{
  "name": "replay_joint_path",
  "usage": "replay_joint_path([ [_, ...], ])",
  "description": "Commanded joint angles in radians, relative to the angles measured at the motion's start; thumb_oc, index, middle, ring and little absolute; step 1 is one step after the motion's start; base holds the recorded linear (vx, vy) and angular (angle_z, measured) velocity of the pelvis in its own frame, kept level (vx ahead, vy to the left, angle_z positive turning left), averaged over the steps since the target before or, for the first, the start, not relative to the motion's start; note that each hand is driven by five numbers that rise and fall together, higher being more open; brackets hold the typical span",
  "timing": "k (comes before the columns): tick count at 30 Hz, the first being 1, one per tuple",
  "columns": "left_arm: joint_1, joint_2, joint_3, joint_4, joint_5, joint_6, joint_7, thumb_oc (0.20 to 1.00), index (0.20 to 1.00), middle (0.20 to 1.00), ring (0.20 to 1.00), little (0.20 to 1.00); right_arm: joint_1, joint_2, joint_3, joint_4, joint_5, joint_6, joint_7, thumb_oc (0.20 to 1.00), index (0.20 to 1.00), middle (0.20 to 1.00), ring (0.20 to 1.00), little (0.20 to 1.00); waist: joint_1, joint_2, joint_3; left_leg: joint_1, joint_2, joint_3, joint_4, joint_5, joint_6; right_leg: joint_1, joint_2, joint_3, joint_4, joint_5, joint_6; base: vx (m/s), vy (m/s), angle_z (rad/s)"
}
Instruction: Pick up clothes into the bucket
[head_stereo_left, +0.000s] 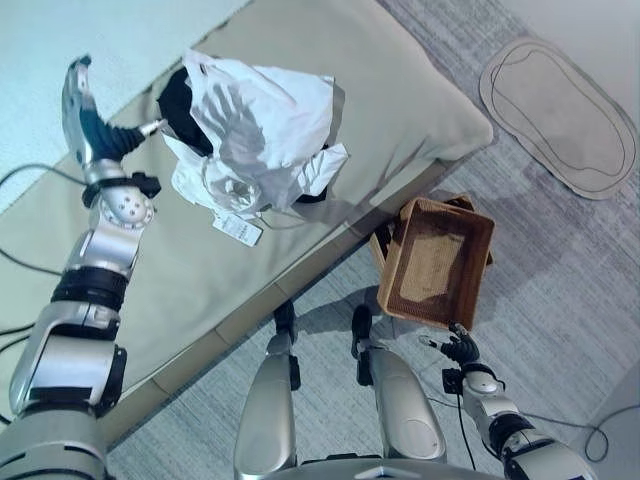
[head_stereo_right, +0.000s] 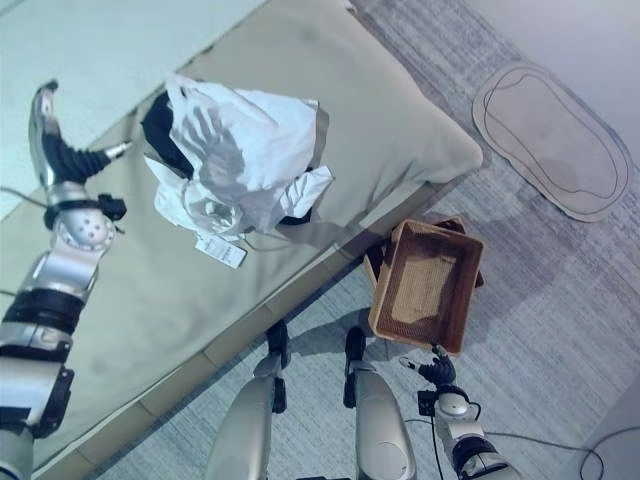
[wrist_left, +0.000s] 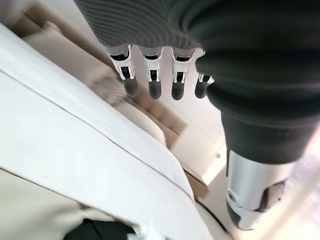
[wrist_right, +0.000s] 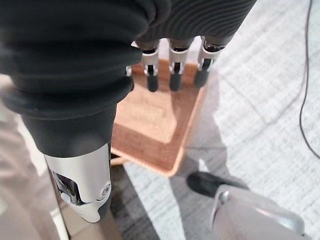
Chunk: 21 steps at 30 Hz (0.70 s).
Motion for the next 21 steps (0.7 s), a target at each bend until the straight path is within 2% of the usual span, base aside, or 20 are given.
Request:
replay_joint_path([
  [1,-0.065,0.045,-0.027,0.036,0.087,-0.002,0.026,1.000,1.000,1.000,1.000,1.000,0.029,-0.005,0.029,-0.029,0.056,-0.038,0.003,1.000,1.000,1.000,1.000,1.000,-0.022,-0.026,-0.042,-0.016,-0.044,0.021,0.246,-0.240,0.057,0.014,-0.041,0.071,-0.143,0.106,0.065,-0.02,0.030,-0.15],
  [3,-0.128,0.066,-0.090,0.049,0.120,0.014,0.009,1.000,1.000,1.000,1.000,1.000,0.021,-0.004,0.041,-0.049,0.073,-0.048,0.007,1.000,1.000,1.000,1.000,1.000,-0.033,-0.034,-0.030,-0.060,-0.039,0.034,0.290,-0.257,0.062,-0.026,-0.034,0.090,-0.137,0.112,0.069,-0.02,0.024,-0.12],
  [4,-0.129,0.066,-0.090,0.049,0.120,0.014,0.009,1.000,1.000,1.000,1.000,1.000,0.021,-0.004,0.041,-0.049,0.073,-0.048,0.007,1.000,1.000,1.000,1.000,1.000,-0.033,-0.034,-0.030,-0.060,-0.038,0.034,0.290,-0.257,0.062,-0.027,-0.034,0.090,-0.137,0.112,0.069,-0.05,0.045,-0.17],
  [7,-0.211,0.076,-0.184,0.162,0.150,0.033,-0.016,1.000,1.000,1.000,1.000,1.000,0.003,-0.007,0.070,-0.086,0.102,-0.066,0.014,1.000,1.000,1.000,1.000,1.000,-0.057,-0.056,-0.014,-0.118,-0.024,0.064,0.360,-0.288,0.073,-0.082,-0.014,0.128,-0.124,0.124,0.073,-0.04,0.047,-0.27],
  [13,-0.302,0.074,-0.285,0.309,0.161,0.050,-0.070,1.000,1.000,1.000,1.000,1.000,-0.019,-0.008,0.102,-0.133,0.133,-0.084,0.013,1.000,1.000,1.000,1.000,1.000,-0.079,-0.089,0.011,-0.206,0.013,0.104,0.472,-0.334,0.089,-0.159,0.023,0.180,-0.106,0.137,0.079,-0.03,0.038,-0.36],
  [14,-0.302,0.074,-0.285,0.309,0.161,0.050,-0.070,1.000,1.000,1.000,1.000,1.000,-0.019,-0.008,0.102,-0.133,0.133,-0.084,0.013,1.000,1.000,1.000,1.000,1.000,-0.079,-0.089,0.011,-0.206,0.013,0.104,0.473,-0.334,0.089,-0.159,0.023,0.180,-0.106,0.137,0.079,0.06,0.072,-0.41],
  [15,-0.311,0.063,-0.297,0.372,0.153,0.054,-0.093,1.000,1.000,1.000,1.000,1.000,-0.025,-0.004,0.110,-0.143,0.142,-0.085,0.010,1.000,1.000,1.000,1.000,1.000,-0.078,-0.089,0.017,-0.210,0.036,0.102,0.510,-0.387,0.090,-0.166,0.052,0.191,-0.093,0.115,0.082,0.06,0.066,-0.31],
  [21,-0.312,0.027,-0.302,0.472,0.138,0.065,-0.147,1.000,1.000,1.000,1.000,1.000,-0.019,-0.002,0.129,-0.165,0.143,-0.090,0.015,1.000,1.000,1.000,1.000,1.000,-0.084,-0.119,0.033,-0.247,0.067,0.134,0.573,-0.422,0.106,-0.209,0.085,0.230,-0.073,0.124,0.079,-0.02,0.040,-0.30],
])
